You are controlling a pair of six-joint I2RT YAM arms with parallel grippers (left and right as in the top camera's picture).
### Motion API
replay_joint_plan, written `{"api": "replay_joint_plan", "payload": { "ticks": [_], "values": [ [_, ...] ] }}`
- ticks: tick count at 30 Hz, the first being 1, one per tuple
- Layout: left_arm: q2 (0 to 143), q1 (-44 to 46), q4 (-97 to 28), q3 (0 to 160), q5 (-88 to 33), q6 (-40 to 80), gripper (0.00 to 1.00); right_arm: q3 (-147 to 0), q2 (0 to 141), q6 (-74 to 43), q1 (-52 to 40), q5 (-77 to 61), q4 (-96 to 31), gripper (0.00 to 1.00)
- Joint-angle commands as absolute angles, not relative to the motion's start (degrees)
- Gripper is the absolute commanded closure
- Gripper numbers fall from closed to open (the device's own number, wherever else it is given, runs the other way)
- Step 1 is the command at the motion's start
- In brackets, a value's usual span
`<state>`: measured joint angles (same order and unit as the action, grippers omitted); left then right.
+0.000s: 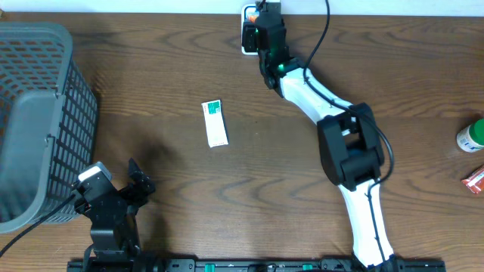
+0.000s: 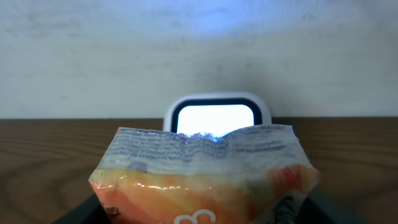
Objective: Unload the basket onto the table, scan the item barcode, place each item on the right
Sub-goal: 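Raise the orange box with the right gripper to the white scanner, then swing the right arm right and drop the orange box at the right edge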
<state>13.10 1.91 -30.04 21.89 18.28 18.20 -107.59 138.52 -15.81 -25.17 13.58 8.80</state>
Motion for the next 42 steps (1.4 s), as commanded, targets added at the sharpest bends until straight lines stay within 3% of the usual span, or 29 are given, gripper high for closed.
{"api": "replay_joint_plan", "payload": {
  "ticks": [1, 8, 14, 27, 36, 42],
  "values": [
    [13.0, 1.7, -30.0, 21.8, 18.5, 18.3, 0.01, -114.5, 143.2, -14.7, -24.3, 15.7, 9.5, 0.36],
    [13.0, 1.7, -30.0, 21.8, 18.5, 18.3, 0.01, -130.6, 154.2, -14.8, -24.0, 17.1, 1.6, 0.36],
    [13.0, 1.7, -30.0, 21.8, 18.5, 18.3, 0.01, -134.6, 154.3, -14.7, -24.0, 17.7, -6.8, 0.37],
    [13.0, 1.7, -30.0, 21.8, 18.5, 18.3, 0.01, -159.6, 147.4, -14.8, -22.6, 17.6, -55.8, 0.44],
    [13.0, 1.7, -30.0, 21.8, 18.5, 18.3, 0.01, -160.7, 141.4, -20.2, -11.9, 23.0, -87.9, 0.4],
    [13.0, 1.7, -30.0, 21.8, 18.5, 18.3, 0.01, -155.2, 141.9, -23.4, 0.3, 26.1, -96.5, 0.41]
  ]
}}
